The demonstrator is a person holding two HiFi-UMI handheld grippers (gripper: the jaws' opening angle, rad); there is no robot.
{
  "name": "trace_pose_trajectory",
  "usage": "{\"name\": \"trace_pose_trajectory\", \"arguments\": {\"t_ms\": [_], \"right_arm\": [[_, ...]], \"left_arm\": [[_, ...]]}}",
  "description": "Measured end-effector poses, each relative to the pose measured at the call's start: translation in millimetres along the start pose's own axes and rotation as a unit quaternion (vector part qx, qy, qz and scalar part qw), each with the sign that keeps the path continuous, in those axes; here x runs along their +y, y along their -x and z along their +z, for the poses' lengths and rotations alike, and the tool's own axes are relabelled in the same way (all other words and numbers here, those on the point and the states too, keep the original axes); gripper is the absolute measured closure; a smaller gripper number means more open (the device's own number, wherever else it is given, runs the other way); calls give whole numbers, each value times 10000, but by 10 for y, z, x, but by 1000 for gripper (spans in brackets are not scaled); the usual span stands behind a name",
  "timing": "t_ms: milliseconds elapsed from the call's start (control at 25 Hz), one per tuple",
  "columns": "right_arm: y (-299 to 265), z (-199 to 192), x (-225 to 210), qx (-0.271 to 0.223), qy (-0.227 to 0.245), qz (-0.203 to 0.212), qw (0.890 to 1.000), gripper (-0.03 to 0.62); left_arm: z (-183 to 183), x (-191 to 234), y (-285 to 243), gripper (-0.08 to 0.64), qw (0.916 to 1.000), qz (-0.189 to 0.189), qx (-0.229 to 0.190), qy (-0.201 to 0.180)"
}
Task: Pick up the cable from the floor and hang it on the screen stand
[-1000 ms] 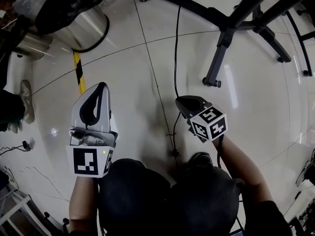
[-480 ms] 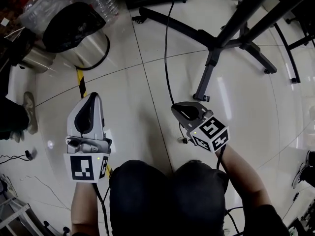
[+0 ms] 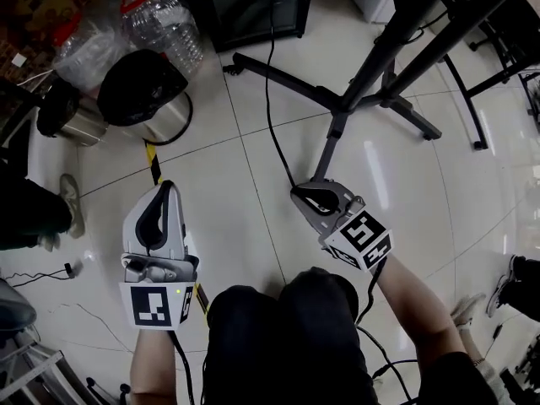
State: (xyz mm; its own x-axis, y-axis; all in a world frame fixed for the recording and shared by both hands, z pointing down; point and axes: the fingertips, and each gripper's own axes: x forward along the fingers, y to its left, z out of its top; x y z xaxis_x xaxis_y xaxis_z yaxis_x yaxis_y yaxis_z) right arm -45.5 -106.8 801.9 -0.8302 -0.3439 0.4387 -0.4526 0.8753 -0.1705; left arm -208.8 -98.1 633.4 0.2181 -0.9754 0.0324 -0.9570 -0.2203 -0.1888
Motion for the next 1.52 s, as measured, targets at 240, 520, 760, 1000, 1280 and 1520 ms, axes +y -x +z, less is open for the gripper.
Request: {"name": "trace_pose_trajectory", "arguments": {"t_ms": [240, 520, 760, 1000, 1280, 1520], "right_arm": [[301, 643, 91, -137, -218, -14, 9997, 578], [781, 1518, 345, 18, -220, 14, 9998, 578], [1237, 2341, 527, 59, -87, -158, 9998, 578], [1653, 3278, 871, 171, 459, -132, 9987, 578], [2250, 3948, 826, -159, 798, -403, 9959, 578], [2524, 4569, 762, -392, 1219, -660, 9896, 578]], "left_arm": [[660, 31, -23, 555, 9999, -37, 48, 88], [1640, 175, 6, 555, 9999, 45, 100, 33], [2378, 205, 11, 554, 9989, -299, 210, 281], [3164, 213, 98, 554, 9962, -471, 30, 726], [3901, -163, 146, 555, 9948, -680, -195, 735], [4313, -104, 83, 554, 9945, -726, -335, 675]]}}
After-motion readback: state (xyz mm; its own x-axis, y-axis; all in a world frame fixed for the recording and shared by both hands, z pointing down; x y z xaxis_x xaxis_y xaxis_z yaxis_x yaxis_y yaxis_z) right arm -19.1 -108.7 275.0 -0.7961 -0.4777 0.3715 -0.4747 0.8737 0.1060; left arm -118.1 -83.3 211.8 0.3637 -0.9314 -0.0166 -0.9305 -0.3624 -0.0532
